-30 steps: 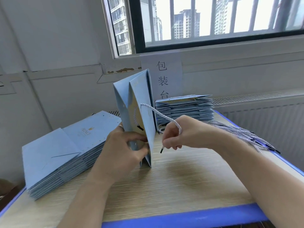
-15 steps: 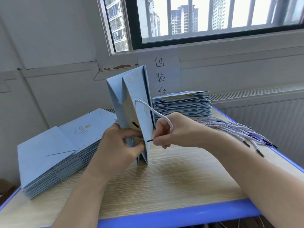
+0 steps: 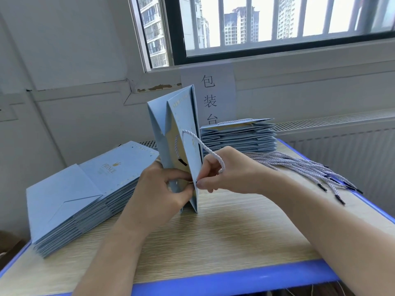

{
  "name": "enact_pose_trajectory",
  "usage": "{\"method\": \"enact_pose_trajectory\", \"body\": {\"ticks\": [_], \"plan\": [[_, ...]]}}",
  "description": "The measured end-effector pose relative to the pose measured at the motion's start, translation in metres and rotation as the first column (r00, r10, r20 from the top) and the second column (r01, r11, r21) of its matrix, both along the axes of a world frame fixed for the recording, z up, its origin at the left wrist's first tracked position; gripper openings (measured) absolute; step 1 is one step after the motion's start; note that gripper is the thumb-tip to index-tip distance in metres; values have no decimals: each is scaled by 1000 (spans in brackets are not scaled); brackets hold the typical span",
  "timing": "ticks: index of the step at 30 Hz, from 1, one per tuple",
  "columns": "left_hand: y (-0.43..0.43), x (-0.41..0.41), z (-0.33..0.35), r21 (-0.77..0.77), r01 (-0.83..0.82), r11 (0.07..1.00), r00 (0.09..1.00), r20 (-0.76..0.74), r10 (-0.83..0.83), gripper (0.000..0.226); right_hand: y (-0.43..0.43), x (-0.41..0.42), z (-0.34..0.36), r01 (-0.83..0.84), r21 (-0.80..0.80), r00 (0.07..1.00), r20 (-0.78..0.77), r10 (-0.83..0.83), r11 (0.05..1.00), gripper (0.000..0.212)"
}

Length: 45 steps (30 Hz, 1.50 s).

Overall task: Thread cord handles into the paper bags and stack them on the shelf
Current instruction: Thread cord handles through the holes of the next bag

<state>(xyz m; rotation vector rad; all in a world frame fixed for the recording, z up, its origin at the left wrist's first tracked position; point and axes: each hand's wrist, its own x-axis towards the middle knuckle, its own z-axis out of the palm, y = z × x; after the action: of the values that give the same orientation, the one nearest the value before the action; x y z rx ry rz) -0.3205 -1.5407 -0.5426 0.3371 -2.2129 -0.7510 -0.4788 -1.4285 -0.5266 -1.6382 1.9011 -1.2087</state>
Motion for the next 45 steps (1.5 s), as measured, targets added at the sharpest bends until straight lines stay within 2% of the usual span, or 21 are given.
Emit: {"method": "enact_pose_trajectory", "body": {"ticks": [3,7,9,12,14,19,22,23,25,29,36,39,42,45], "plan": [[2,-1,0,-18,-20,1000,1000,8,20,41,-1,-2,0,-19,-9,1000,6,19,1000,5],[5,-3,-1,-23,-61,998,997,36,62,25,-2,-6,-3,-32,-5,999,-22,32,999,11],[6,-3,-1,-16,-65,998,997,43,66,18,-1,-7,-3,-39,-30,999,-3,39,999,31],[8,-4,0,-12,-72,997,995,65,72,15,-3,-6,-4,-38,-104,999,35,42,994,78],[10,-4,-1,-57,-65,996,992,105,70,15,-5,-4,-7,-9,-153,1000,-8,8,988,93],[10,-8,-6,-178,-46,983,978,192,81,18,-5,-6,-8,-27,-220,999,36,36,975,87],[12,-6,-4,-169,-61,984,977,192,94,10,-6,-8,-9,-35,-221,999,20,40,975,86],[12,-5,-2,-161,-55,985,978,190,86,13,-7,-8,-10,-35,-222,999,22,41,974,86],[12,-3,-1,-141,-27,990,984,170,51,24,-7,-9,-10,-35,-224,999,32,43,974,85],[15,-4,1,-125,-9,992,998,66,18,14,-6,-8,-10,-45,-217,998,23,52,975,84],[16,-11,-4,-93,-67,993,997,24,69,11,-6,-8,-10,-43,-227,997,58,57,973,83],[16,-14,-8,-155,-66,986,997,35,72,13,-6,-8,-10,-33,-232,997,58,48,972,83],[17,-17,-12,-282,-58,958,991,97,89,18,-6,-10,-10,-40,-236,998,36,50,971,81],[18,-16,-11,-313,-46,949,995,69,71,15,-6,-11,-10,-45,-243,998,41,56,969,80]]}}
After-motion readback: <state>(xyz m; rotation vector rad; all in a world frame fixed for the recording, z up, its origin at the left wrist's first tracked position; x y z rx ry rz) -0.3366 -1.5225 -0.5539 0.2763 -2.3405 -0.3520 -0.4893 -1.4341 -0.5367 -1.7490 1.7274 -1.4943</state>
